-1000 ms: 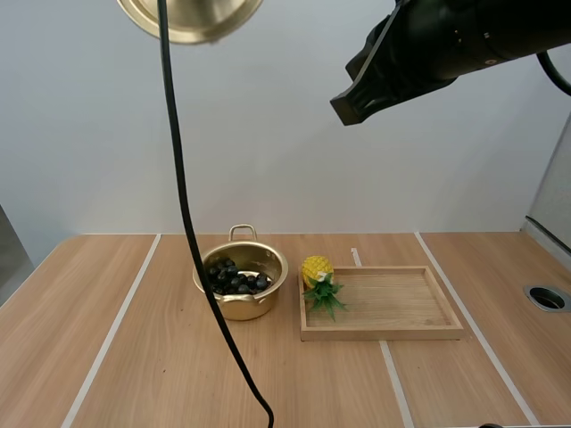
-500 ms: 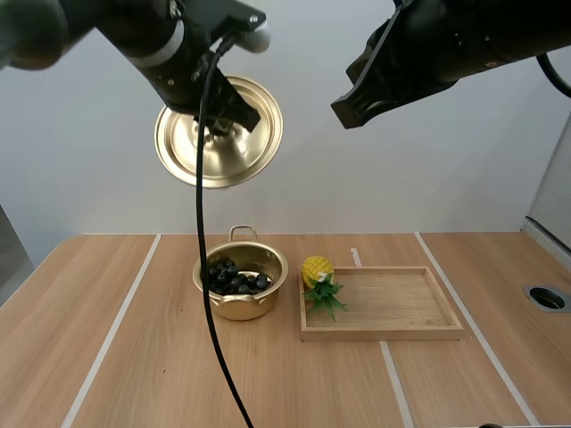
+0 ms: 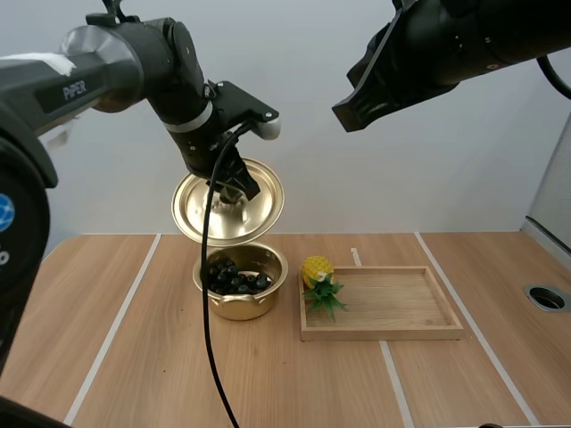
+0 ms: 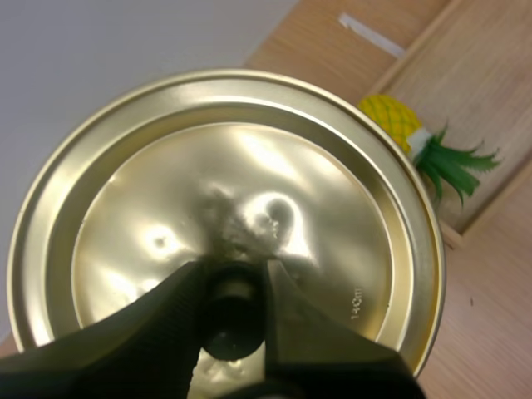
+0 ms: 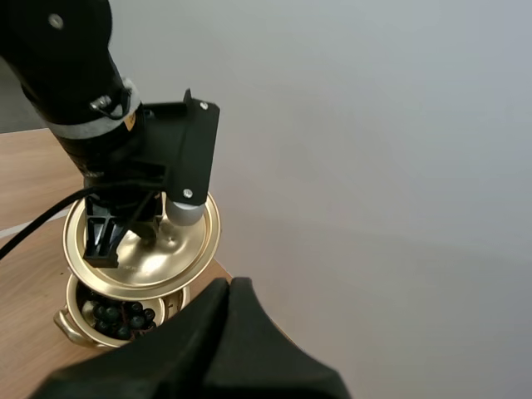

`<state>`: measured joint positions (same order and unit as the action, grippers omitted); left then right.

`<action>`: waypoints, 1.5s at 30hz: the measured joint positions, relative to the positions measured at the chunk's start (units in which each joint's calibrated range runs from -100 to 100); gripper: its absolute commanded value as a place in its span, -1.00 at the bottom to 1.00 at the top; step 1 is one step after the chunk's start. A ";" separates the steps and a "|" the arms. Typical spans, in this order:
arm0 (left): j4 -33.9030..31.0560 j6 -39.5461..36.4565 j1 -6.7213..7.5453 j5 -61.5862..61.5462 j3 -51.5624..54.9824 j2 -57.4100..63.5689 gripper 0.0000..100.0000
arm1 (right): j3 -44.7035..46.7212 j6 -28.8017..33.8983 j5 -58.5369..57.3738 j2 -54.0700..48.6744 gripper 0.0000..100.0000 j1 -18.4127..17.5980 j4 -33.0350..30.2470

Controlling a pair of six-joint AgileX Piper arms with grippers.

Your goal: Open the pot, put the grape inside, and close it

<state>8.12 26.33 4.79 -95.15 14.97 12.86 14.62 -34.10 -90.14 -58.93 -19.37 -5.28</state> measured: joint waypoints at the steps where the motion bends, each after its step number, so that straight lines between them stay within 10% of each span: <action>1: 0.28 0.62 0.00 -1.03 0.00 -1.31 -1.00 | 0.00 0.00 0.00 0.00 -1.00 0.00 0.00; 45: 1.06 4.55 0.00 1.75 0.04 -22.45 -1.00 | 0.00 0.00 -1.04 0.00 -1.00 0.00 0.11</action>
<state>9.19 30.89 4.79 -93.40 15.02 -9.58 14.62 -34.10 -91.17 -58.93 -19.37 -5.17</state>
